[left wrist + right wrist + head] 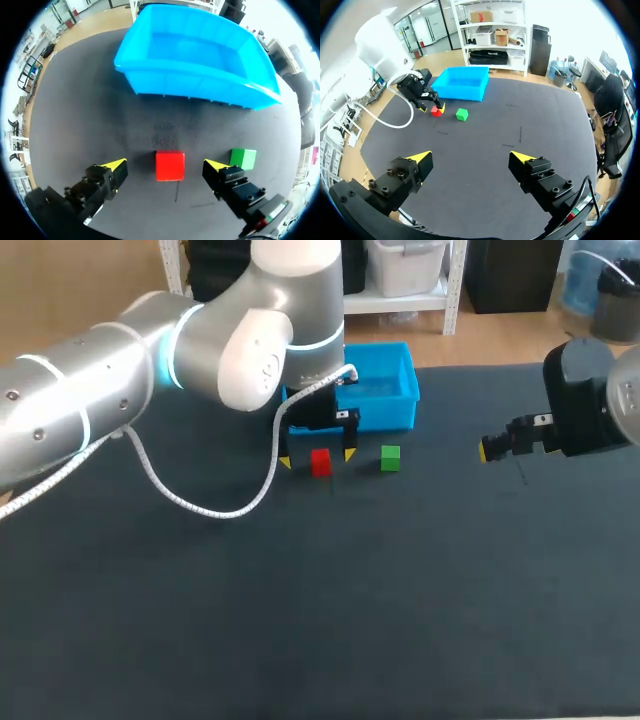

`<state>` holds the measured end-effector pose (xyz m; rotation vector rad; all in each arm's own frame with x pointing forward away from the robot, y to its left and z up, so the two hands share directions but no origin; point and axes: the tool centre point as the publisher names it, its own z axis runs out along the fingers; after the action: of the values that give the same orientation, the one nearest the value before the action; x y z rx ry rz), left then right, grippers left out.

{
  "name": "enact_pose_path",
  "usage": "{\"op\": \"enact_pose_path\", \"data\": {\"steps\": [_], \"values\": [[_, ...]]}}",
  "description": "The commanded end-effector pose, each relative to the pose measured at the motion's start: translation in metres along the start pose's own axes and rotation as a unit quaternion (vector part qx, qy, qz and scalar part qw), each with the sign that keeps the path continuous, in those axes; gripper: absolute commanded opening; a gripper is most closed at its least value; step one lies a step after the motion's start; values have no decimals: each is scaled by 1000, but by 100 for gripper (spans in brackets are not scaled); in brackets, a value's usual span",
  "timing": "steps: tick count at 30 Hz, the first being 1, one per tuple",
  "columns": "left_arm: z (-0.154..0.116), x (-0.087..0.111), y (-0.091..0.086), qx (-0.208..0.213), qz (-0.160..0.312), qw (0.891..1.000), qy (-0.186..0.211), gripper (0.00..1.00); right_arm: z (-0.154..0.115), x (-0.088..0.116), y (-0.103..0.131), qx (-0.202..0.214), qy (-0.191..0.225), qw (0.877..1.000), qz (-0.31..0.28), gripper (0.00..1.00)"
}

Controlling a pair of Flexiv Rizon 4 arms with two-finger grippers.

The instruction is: Use the left arm to pick the red cube and place it into the blue plastic box first, then use the right arm to grasp the green cube and put it into the same blue plastic box after the first action is fully finished.

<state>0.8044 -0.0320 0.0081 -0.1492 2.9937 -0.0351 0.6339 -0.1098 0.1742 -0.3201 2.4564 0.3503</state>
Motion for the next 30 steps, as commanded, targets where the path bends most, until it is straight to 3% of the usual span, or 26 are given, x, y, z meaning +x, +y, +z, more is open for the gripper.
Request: {"op": "enact_pose_path", "data": {"steps": [1,11,12,13,14,16,30], "values": [[6,-9,-7,-9,-1,1000,6,100,0,2,0,1,-3,1000,0,100],[13,-11,-7,-19,-5,1000,6,100,0,2,0,1,-3,1000,0,100],[13,-11,-7,-20,-5,1000,7,80,0,2,0,1,-3,1000,0,100],[14,-11,-7,-19,-5,1000,7,48,0,2,0,1,-3,1000,0,100],[14,-11,-7,-19,-6,1000,8,38,0,2,0,1,-3,1000,0,100],[15,-10,-7,-19,-8,1000,10,2,0,2,0,1,-3,1000,0,100],[18,-11,0,-15,-8,1000,14,0,0,2,0,1,-3,1000,0,100]]}}
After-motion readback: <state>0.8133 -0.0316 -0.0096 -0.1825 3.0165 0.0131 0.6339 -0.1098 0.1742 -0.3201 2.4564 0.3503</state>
